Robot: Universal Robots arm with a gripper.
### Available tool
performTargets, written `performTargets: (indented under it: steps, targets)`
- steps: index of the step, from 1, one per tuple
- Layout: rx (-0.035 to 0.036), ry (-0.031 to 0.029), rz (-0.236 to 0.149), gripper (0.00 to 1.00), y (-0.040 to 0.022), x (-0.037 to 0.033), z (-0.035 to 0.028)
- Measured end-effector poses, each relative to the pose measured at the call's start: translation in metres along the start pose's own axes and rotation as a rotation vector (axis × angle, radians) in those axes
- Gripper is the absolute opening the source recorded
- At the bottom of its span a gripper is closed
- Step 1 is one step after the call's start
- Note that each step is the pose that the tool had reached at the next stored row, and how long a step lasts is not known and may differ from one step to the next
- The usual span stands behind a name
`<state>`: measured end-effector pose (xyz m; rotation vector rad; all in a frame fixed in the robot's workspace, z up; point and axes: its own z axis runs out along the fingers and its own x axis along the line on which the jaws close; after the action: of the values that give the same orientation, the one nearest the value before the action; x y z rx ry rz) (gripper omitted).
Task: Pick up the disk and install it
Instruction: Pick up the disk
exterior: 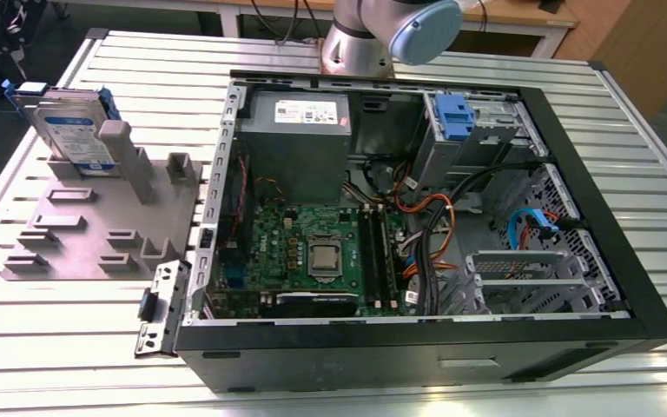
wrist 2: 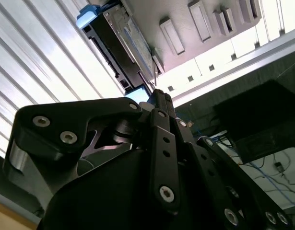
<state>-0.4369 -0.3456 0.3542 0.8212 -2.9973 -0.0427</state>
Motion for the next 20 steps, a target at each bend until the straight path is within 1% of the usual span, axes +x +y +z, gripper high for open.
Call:
performTargets:
  steps: [1, 3, 15, 18, 20]
  targets:
    - [0.0004, 0.0005, -0.015, 0.11, 0.0, 0.0, 0.0]
    - [0.0006, 0.0009, -0.025, 0.11, 0.0, 0.0, 0.0]
    - [0.0007, 0.001, -0.03, 0.11, 0.0, 0.0, 0.0]
    - [0.0013, 0.0018, -0.052, 0.11, 0.0, 0.0, 0.0]
    - [0.0019, 0.0027, -0.079, 0.11, 0.0, 0.0, 0.0]
